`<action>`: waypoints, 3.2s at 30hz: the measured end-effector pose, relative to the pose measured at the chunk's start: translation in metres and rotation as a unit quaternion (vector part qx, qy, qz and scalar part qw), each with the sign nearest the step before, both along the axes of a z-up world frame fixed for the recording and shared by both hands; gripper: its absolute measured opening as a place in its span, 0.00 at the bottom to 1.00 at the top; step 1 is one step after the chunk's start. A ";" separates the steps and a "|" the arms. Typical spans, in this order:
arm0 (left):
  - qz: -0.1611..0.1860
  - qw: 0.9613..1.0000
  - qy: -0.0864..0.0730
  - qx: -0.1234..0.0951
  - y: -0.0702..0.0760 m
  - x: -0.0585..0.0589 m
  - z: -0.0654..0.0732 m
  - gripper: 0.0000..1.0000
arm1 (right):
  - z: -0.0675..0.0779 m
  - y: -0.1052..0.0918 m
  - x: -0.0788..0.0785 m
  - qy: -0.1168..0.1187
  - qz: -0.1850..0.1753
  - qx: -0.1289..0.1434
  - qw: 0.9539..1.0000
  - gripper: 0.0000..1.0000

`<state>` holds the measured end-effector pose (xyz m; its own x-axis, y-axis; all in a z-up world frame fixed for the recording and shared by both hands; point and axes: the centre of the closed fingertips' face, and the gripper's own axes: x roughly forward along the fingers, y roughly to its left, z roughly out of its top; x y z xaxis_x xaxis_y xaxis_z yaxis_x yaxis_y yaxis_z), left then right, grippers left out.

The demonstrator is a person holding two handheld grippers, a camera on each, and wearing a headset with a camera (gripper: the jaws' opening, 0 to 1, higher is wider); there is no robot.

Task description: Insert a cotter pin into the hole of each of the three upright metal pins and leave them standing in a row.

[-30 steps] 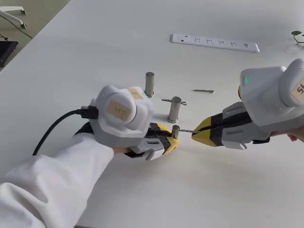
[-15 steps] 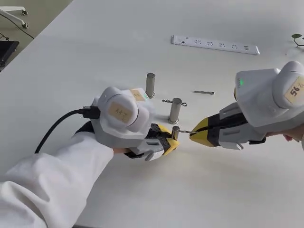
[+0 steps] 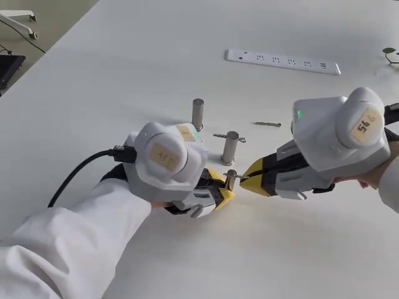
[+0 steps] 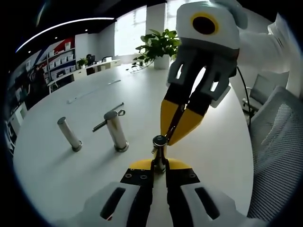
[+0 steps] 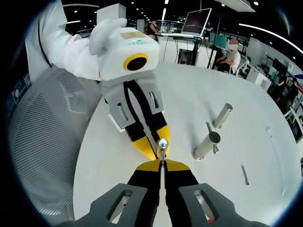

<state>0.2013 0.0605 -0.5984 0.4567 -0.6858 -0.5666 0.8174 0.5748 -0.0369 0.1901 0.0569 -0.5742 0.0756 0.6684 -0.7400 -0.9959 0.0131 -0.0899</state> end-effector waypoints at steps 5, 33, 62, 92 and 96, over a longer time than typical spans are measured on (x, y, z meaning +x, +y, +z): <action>-0.007 1.000 -0.004 0.007 0.000 -0.001 0.000 0.07 | -0.001 0.003 0.001 -0.006 0.009 -0.005 1.000 0.00; -0.001 1.000 0.001 0.006 0.003 0.000 -0.001 0.07 | 0.007 -0.001 0.001 0.006 0.001 0.010 1.000 0.00; 0.019 0.999 0.020 -0.023 0.012 0.000 0.007 0.26 | 0.013 0.011 0.001 -0.004 -0.002 0.014 1.000 0.09; 0.049 0.994 0.043 -0.084 0.057 -0.022 0.036 0.73 | -0.001 0.024 0.000 0.032 -0.047 0.049 0.997 0.05; 0.049 0.994 0.044 -0.086 0.056 -0.021 0.038 0.73 | -0.002 0.024 -0.001 0.034 -0.045 0.050 0.997 0.05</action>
